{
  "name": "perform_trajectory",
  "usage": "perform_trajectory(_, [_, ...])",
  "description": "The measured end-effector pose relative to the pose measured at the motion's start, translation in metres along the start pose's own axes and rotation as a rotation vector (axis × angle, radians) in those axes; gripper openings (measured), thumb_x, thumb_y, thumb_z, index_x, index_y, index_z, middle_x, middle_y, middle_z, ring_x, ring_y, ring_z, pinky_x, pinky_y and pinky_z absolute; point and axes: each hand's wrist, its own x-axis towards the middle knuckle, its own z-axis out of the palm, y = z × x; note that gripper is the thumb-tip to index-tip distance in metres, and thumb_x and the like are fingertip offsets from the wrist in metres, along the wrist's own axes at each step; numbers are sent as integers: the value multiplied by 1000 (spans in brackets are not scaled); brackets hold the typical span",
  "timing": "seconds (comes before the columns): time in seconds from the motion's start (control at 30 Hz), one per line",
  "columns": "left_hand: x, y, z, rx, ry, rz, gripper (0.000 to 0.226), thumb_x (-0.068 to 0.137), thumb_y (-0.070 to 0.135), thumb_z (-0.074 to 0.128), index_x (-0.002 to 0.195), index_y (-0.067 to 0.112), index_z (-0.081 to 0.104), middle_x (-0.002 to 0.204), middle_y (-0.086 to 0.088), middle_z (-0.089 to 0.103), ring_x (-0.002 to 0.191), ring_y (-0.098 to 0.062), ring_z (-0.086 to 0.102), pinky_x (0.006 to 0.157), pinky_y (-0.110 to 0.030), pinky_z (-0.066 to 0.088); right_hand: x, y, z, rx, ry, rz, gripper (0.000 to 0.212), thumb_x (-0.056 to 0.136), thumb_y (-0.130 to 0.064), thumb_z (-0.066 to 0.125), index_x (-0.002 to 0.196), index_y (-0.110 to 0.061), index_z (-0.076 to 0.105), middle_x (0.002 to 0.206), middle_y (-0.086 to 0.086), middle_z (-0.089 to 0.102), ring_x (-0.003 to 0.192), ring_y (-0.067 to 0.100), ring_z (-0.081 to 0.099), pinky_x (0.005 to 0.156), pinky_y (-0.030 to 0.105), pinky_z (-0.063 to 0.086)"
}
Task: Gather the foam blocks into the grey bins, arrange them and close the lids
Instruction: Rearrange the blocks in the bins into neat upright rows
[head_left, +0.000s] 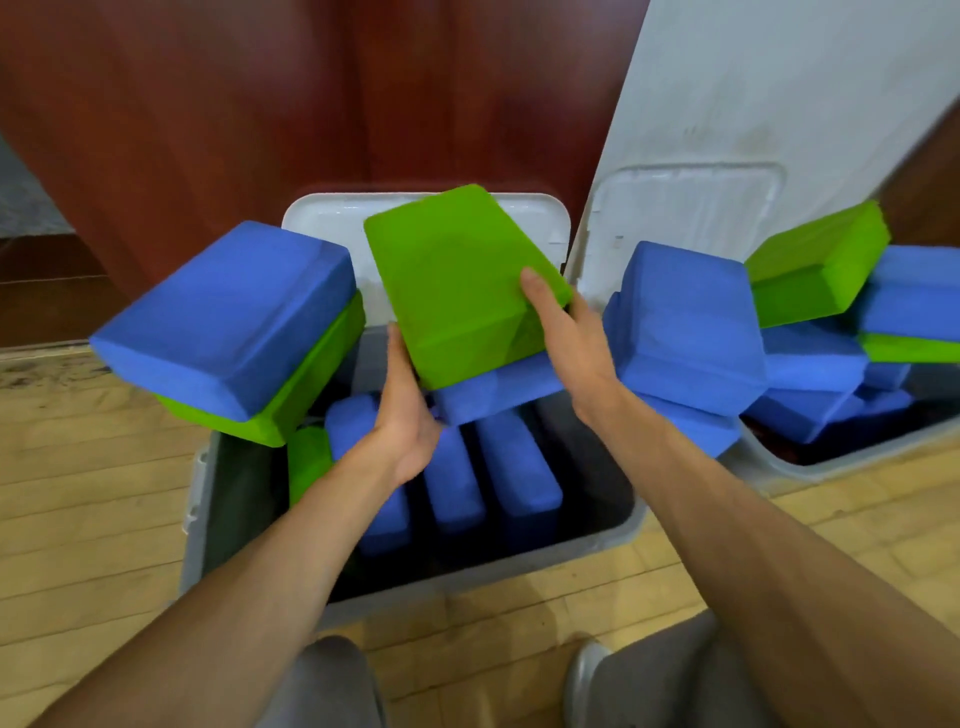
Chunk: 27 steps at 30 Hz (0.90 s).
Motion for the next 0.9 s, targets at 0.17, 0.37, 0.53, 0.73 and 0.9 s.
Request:
perform_trajectory(0.17, [1, 35, 72, 69, -79, 27, 62, 91, 69, 28, 116, 26, 65, 120, -1, 67, 108, -19, 63, 91, -40, 52, 5, -26, -54, 102, 226, -141, 54, 85, -62, 55, 120, -22, 63, 113, -1, 63, 99, 7, 58, 92, 30, 44])
perform_trajectory(0.37, [2, 39, 150, 201, -213, 47, 52, 93, 64, 30, 98, 26, 66, 110, 1, 69, 102, -19, 64, 87, -34, 52, 1, -28, -107, 160, 557, -148, 50, 90, -58, 51, 121, -21, 60, 116, 6, 54, 99, 14, 48, 89, 25, 34])
perform_trajectory(0.53, [10, 32, 196, 375, -300, 42, 52, 93, 68, 26, 105, 33, 63, 106, 11, 67, 97, -11, 62, 84, -31, 51, 6, -20, -148, 175, 673, -97, 64, 88, -64, 48, 134, -21, 53, 136, 5, 49, 124, 22, 48, 100, 29, 33])
perform_trajectory(0.73, [18, 12, 220, 516, -315, -13, 61, 97, 61, 19, 137, 26, 49, 125, 9, 55, 103, -7, 56, 81, -22, 44, 16, 4, -174, 148, 671, 76, 68, 89, -66, 43, 138, -18, 44, 141, 13, 46, 128, 29, 45, 103, 39, 33])
perform_trajectory(0.9, [25, 3, 218, 504, -287, -41, 63, 95, 66, 20, 130, 26, 54, 120, 2, 62, 90, -11, 57, 86, -32, 48, 18, 8, -176, 182, 677, 46, 71, 87, -67, 46, 135, -15, 42, 138, 8, 49, 124, 25, 49, 100, 38, 38])
